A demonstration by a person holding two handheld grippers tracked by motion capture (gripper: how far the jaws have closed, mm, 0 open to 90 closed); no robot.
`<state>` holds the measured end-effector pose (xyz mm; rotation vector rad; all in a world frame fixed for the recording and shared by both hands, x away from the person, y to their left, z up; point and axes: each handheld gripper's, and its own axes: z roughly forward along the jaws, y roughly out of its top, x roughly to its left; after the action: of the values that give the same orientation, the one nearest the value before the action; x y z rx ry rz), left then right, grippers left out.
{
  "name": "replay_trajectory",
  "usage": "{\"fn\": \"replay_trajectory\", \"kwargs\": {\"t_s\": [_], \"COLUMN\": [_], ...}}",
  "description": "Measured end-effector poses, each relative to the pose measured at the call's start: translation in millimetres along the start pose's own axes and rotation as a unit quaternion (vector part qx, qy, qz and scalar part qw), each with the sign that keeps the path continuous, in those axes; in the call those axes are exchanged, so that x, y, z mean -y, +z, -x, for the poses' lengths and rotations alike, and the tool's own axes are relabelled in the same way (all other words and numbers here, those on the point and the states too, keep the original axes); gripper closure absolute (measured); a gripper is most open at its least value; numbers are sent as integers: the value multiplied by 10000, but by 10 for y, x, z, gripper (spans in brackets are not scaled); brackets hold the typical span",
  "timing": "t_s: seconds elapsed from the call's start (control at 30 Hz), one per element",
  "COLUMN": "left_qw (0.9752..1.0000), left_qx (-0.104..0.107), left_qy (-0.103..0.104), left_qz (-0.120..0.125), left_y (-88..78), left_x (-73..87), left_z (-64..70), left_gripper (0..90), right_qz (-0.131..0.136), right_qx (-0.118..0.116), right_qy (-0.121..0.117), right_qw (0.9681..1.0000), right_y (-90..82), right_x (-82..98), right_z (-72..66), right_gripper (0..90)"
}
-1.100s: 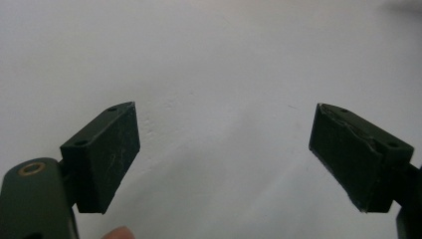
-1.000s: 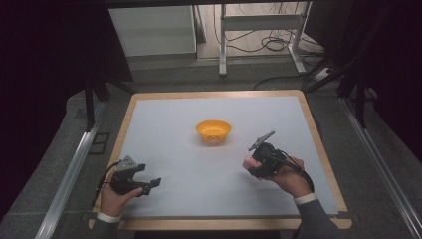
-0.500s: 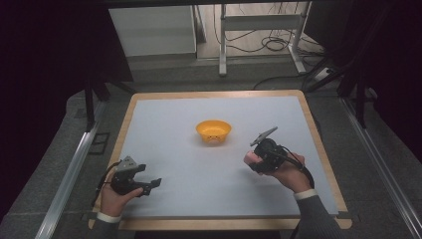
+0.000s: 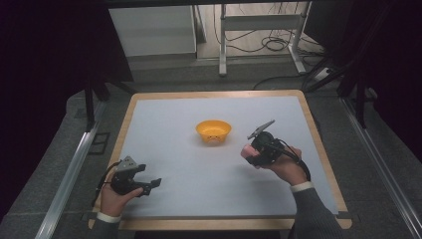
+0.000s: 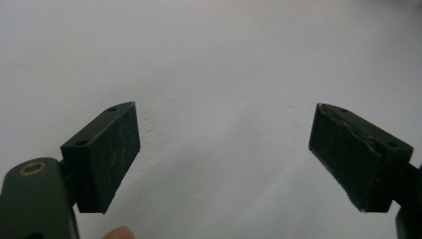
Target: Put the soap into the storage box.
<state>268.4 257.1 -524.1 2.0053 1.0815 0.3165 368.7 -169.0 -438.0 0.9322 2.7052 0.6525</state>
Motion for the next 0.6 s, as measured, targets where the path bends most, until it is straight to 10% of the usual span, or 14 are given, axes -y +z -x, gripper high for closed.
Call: {"fn": "replay_trajectory", "kwargs": {"t_s": [0.6], "left_qw": [10000], "left_qx": [-8], "left_qy": [14], "left_qz": [-25], "left_y": [18], "left_x": [-1], "left_z": [6], "left_gripper": [132], "right_qz": [185], "right_qx": [4], "right_qy": [16], "right_qw": [9998], "right_y": [-60], "right_x": [-188], "right_z": [117], "right_gripper": [594]}}
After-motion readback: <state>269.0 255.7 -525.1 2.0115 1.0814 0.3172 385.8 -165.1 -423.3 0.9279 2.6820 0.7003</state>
